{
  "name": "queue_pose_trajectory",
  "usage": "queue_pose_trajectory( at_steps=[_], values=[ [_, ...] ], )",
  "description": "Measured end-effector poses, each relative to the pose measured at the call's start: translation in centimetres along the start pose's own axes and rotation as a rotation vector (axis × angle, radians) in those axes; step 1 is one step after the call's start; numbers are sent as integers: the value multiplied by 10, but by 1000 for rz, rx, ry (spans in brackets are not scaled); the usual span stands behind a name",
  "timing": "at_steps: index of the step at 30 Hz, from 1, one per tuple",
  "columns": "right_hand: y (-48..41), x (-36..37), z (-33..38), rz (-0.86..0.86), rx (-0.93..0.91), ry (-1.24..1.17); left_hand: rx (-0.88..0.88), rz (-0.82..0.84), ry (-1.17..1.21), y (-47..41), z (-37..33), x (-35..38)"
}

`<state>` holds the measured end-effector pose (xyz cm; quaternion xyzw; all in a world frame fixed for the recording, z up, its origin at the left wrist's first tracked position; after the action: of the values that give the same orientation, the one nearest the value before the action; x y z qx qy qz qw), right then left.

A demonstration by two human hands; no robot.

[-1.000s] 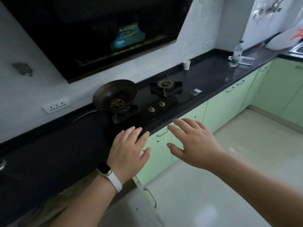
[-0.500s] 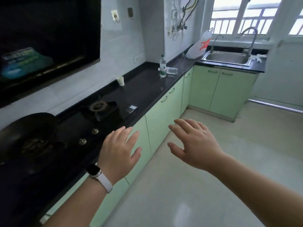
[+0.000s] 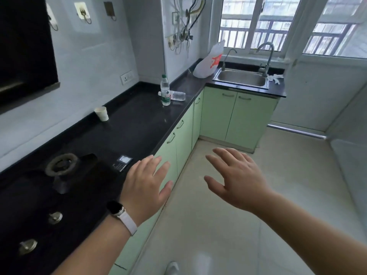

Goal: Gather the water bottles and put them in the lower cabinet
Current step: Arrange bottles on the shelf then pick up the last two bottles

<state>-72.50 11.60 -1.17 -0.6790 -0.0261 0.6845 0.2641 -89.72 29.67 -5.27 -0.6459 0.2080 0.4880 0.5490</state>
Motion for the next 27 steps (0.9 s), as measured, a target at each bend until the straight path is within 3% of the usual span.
queue_pose_trajectory(
  at_steps=[10, 27],
  values=[
    [-157, 46, -21, -53, 50, 45, 50, -30, 47, -131, 111, 74],
    [-297, 120, -126, -31, -12, -4, -1, 18, -12, -264, 147, 160]
  ],
)
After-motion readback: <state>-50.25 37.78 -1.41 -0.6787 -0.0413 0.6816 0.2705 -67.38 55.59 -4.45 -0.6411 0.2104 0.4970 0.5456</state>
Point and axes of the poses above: each hand's wrist, its own y-axis away from the middle knuckle, its own x-axis out of the palm, z = x × y, the point moved 2 cm from there along -y, towards the middle knuckle, and after that the axes turned 5 degrees about -y, right-handed, at the moved point
